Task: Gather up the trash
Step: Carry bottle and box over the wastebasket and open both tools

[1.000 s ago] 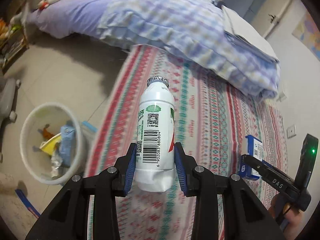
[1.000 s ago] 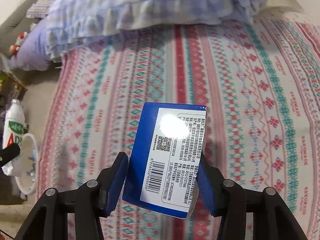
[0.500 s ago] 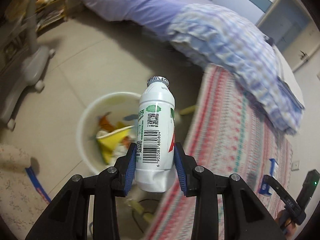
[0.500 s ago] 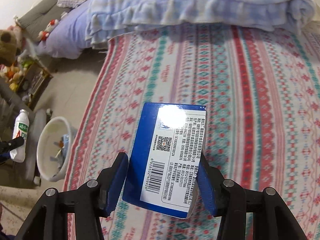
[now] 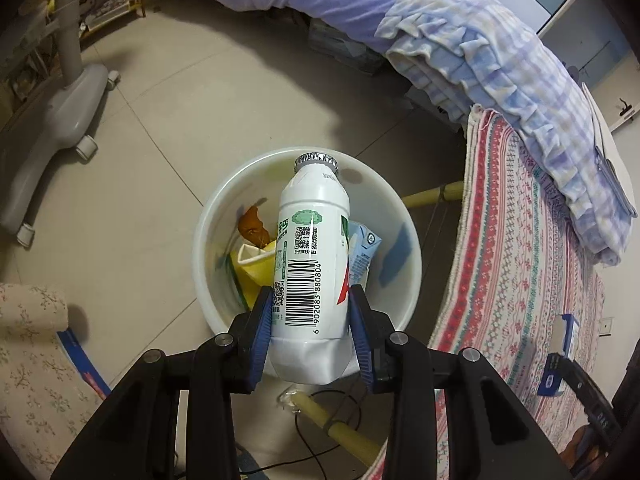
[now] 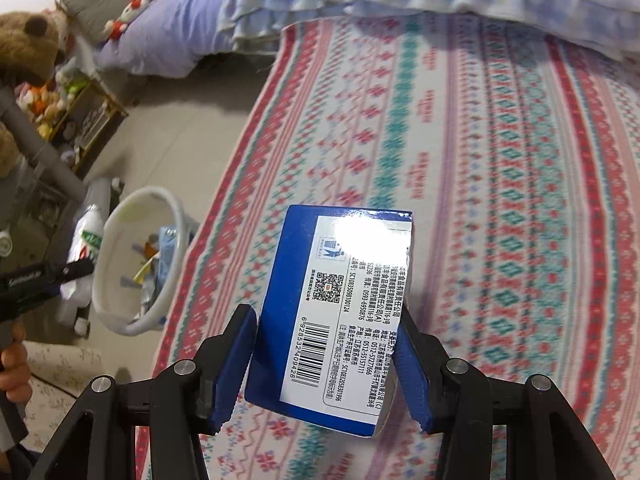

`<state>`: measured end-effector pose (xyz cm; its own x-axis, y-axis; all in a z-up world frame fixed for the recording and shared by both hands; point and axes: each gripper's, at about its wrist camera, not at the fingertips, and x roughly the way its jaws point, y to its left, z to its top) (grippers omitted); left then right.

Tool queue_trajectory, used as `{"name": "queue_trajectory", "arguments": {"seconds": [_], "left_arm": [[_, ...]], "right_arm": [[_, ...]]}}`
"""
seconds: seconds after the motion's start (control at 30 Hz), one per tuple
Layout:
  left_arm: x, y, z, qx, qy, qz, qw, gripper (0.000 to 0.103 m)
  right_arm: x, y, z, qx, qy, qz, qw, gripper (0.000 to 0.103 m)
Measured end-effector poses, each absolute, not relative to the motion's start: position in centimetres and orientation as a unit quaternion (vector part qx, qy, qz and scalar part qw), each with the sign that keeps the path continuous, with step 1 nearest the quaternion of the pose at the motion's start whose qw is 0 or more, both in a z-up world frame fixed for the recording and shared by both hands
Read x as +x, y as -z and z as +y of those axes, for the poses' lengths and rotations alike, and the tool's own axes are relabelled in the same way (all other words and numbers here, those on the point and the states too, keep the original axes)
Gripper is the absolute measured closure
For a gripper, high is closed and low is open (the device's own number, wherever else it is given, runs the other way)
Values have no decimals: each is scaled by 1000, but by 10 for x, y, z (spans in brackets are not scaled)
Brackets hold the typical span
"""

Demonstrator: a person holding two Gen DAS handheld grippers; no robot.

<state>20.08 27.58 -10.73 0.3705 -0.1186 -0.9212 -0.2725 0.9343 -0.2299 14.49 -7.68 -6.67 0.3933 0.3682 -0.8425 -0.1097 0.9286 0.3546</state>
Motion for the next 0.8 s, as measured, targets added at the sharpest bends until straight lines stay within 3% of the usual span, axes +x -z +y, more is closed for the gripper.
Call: {"name": "queue_trajectory", "arguments": {"seconds": [0.17, 0.4, 0.8], "left_arm": [[217, 121, 283, -163, -53, 565, 807, 64], [242, 152, 283, -45, -73, 599, 796, 62], [223, 108, 311, -130, -69, 570, 808, 61]], "right_arm": [[143, 71, -60, 112, -148, 538, 822, 45], [140, 76, -48, 100, -153, 540, 822, 45], [143, 73, -18, 102, -175, 524, 828, 45]]}}
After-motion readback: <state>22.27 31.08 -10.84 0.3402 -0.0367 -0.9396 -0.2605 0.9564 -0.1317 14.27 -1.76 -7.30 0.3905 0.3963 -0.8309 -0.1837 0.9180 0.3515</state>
